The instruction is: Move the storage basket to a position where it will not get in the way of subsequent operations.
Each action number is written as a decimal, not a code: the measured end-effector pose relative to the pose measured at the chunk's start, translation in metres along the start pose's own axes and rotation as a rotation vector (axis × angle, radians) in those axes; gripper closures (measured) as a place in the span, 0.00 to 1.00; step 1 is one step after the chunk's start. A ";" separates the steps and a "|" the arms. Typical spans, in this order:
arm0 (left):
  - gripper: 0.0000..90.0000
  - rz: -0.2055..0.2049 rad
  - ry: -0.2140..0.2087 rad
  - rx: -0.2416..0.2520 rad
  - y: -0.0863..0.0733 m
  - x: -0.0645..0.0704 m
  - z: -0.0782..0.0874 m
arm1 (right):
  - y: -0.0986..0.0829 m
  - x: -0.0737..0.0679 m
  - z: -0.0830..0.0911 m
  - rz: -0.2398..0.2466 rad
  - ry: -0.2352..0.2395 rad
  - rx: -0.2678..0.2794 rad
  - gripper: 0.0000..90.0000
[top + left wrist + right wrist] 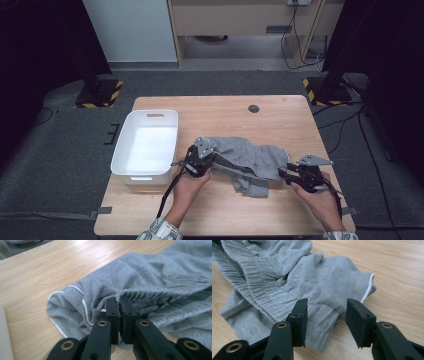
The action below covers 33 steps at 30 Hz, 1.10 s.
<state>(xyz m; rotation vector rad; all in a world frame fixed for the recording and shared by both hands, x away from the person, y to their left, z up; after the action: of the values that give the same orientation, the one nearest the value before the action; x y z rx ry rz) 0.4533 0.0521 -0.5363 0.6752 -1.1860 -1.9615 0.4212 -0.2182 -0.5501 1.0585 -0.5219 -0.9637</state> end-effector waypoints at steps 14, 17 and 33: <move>0.96 -0.021 0.006 -0.081 -0.023 -0.005 -0.012 | -0.022 0.010 0.010 0.030 -0.010 -0.056 0.61; 0.96 -0.019 0.004 -0.081 -0.024 -0.005 -0.012 | -0.025 0.013 0.012 0.048 -0.021 -0.069 0.63; 0.96 -0.017 -0.007 -0.081 -0.024 -0.006 -0.012 | -0.045 0.010 0.003 0.152 -0.026 -0.172 0.63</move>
<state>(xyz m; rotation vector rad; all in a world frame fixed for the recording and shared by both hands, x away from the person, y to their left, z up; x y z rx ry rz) 0.4579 0.0580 -0.5630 0.6385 -1.1021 -2.0162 0.4055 -0.2351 -0.5898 0.8410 -0.5239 -0.8730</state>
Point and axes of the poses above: each handheld gripper's, and its own axes: z roughly backward along the jaws, y roughly out of its top, x roughly to its right, the point moved 10 cm from there along -z, roughly forward along the jaws, and after that the axes turned 13 degrees about x, right-handed, at the moved point
